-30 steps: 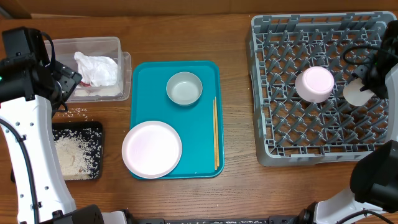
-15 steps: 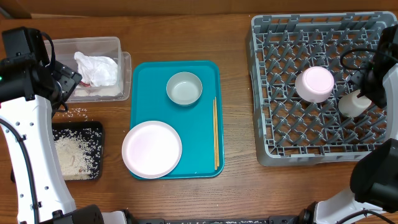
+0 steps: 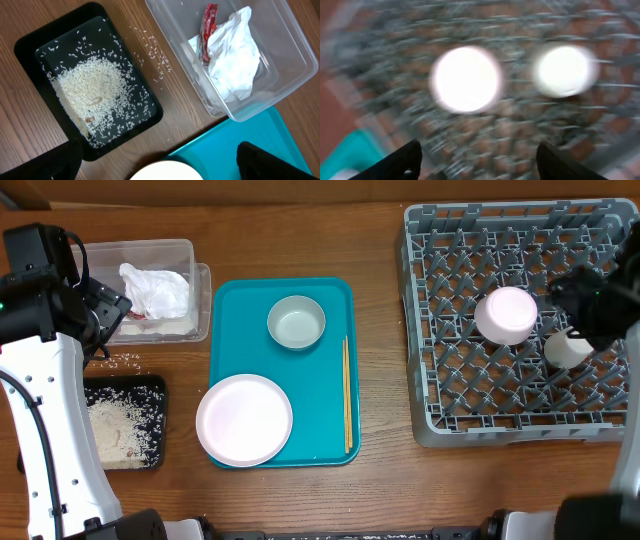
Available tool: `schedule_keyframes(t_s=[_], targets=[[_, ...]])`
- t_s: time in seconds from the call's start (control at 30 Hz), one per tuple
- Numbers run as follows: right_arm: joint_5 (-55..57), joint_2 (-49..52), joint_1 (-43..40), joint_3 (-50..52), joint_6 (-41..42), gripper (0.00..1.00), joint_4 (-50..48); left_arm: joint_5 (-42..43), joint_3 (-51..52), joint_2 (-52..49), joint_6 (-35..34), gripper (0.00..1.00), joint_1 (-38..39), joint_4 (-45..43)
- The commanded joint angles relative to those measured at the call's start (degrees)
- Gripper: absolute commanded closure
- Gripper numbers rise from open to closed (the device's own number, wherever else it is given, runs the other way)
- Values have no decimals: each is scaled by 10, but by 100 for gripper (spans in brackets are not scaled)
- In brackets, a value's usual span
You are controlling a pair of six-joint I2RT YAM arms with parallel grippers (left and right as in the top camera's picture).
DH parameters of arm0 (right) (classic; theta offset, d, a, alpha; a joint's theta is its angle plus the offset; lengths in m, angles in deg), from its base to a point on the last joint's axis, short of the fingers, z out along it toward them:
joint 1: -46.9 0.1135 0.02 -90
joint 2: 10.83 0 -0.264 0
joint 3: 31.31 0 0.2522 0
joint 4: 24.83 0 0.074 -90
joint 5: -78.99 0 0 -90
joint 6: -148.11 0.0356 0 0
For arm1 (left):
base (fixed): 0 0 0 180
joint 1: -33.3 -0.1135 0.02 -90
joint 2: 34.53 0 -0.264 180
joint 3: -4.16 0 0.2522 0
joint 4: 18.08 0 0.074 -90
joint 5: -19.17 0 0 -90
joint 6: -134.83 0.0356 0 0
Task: Sort waste into correct bins and load items into the dishwasher
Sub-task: 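Release the cup and move the right gripper back to the grey bowl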
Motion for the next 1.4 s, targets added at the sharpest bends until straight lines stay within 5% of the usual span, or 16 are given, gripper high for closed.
schedule_keyframes(t_s=[0.0, 0.23, 0.3, 0.4, 0.73, 1.13, 1.37], targets=[[-118, -39, 87, -2, 2, 25, -23, 0, -3, -5, -7, 0, -2, -1], [-77, -14, 319, 18, 2, 22, -93, 0, -3, -5, -7, 0, -2, -1], [-53, 7, 388, 32, 3, 0, -129, 0, -3, -5, -7, 0, -2, -1], [-52, 39, 446, 36, 11, 0, -172, 0, -3, -5, -7, 0, -2, -1], [-84, 145, 555, 36, 54, 0, -271, 0, -3, -5, -7, 0, -2, -1], [-87, 171, 594, 36, 54, 0, -322, 0, -3, -5, -7, 0, -2, -1], [-61, 195, 606, 36, 54, 35, -353, 0, -3, -5, -7, 0, -2, -1]])
